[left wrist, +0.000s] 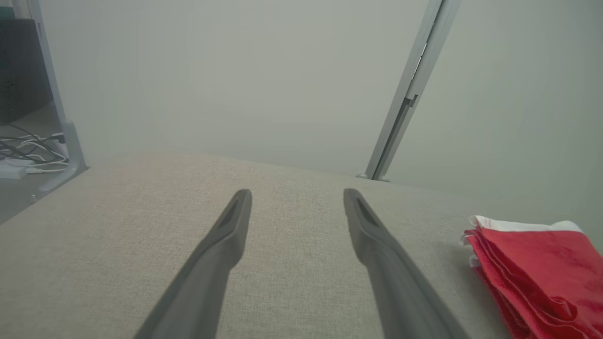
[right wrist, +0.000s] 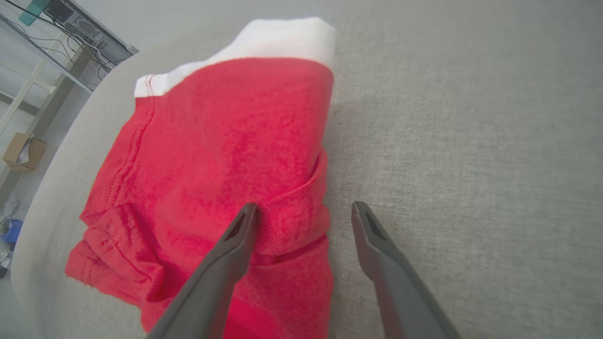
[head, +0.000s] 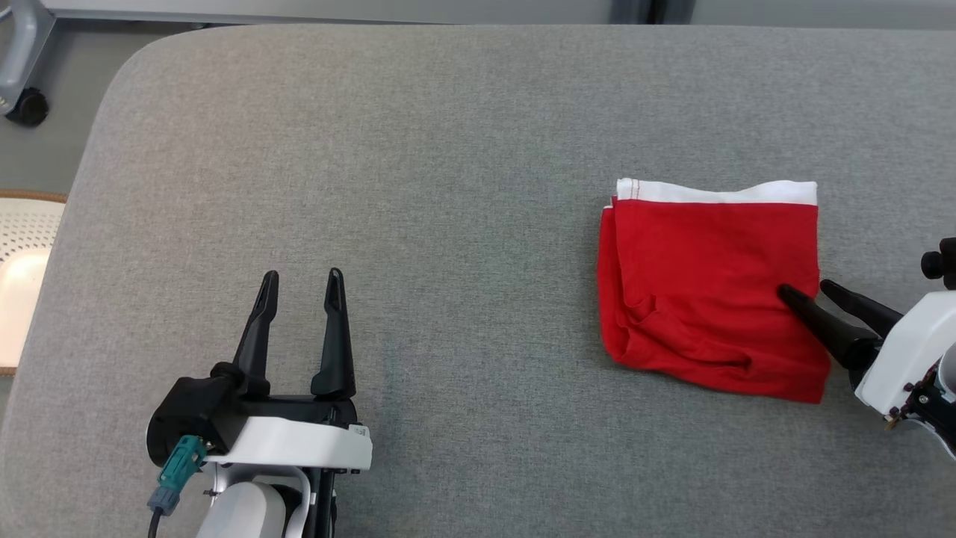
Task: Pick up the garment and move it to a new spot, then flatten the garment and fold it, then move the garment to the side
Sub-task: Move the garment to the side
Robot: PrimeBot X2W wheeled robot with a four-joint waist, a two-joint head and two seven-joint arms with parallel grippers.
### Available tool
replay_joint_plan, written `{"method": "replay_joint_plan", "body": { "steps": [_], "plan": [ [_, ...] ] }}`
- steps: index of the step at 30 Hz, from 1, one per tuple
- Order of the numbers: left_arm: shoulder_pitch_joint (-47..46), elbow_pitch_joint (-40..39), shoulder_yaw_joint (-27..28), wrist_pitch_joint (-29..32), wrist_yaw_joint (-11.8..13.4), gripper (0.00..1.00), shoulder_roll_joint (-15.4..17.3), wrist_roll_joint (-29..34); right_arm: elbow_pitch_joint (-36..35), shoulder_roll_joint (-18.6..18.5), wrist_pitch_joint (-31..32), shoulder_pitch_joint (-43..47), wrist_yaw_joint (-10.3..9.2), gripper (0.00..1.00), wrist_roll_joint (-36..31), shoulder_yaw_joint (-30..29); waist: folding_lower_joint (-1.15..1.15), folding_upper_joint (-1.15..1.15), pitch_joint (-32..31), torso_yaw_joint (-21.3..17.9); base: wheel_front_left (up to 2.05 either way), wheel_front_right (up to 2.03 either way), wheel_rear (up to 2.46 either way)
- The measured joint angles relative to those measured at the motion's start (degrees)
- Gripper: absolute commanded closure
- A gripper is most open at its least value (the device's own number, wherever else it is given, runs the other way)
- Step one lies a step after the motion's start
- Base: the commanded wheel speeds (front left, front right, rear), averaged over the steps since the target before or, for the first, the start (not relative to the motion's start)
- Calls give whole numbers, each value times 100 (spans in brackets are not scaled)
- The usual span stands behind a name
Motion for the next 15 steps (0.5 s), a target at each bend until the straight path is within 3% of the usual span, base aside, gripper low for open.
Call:
{"method": "replay_joint_plan", "body": {
  "steps": [15],
  "plan": [
    [-70, -60, -74, 0, 35, 0, -3, -4, 94, -316, 98, -582, 0, 0, 984, 857, 0, 0, 293, 335, 0, 0, 0]
  ]
}}
